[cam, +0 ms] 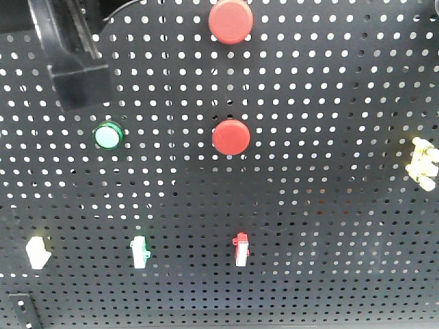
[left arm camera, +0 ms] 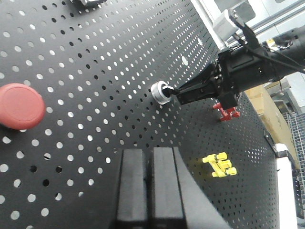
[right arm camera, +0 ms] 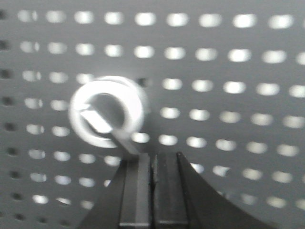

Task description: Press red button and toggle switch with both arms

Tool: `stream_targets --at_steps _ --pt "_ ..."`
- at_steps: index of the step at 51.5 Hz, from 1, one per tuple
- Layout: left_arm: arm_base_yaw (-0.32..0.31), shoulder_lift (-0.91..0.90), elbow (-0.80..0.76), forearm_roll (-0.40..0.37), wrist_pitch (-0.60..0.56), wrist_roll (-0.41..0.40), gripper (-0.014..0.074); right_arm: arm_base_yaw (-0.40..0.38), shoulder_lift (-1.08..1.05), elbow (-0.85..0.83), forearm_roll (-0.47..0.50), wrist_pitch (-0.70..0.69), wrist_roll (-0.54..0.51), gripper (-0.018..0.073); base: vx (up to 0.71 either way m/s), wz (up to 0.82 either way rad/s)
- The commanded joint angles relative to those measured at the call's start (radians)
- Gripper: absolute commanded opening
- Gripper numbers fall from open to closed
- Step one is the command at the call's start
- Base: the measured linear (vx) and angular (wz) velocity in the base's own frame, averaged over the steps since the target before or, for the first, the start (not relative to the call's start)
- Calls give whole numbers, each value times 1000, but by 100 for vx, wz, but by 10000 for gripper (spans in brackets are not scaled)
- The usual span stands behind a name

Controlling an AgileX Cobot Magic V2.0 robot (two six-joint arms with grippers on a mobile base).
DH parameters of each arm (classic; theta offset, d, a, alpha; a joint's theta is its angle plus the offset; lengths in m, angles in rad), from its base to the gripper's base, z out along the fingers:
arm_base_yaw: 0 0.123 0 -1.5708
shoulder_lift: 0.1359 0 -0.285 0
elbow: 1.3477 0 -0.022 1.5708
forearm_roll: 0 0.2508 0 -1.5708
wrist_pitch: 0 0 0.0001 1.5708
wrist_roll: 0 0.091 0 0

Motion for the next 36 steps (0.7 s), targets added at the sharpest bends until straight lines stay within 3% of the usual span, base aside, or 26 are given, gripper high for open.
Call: stream_targets --at_steps 1,8,14,18,26,31,36 --pt "1 -19 -24 -44 -62 -12 1 -9 -38 -34 -23 -17 -11 0 0 0" --pt "6 -19 -24 -41 -62 -67 1 -9 -82 -34 -89 68 -10 0 0 0" --pt "31 -19 -24 31 -60 -210 1 -9 -140 -29 -122 137 -5 0 0 0" --pt "59 -19 -24 121 -46 -399 1 -9 -183 -29 -132 215 3 0 0 0" --pt "119 -19 -15 385 59 -739 1 -9 -263 -29 -132 331 44 0 0 0" --pt "145 -21 32 480 97 -841 1 -9 -310 -29 -146 375 75 0 0 0" --pt "168 -34 123 505 94 -867 1 -9 -357 -26 -187 410 130 0 0 0"
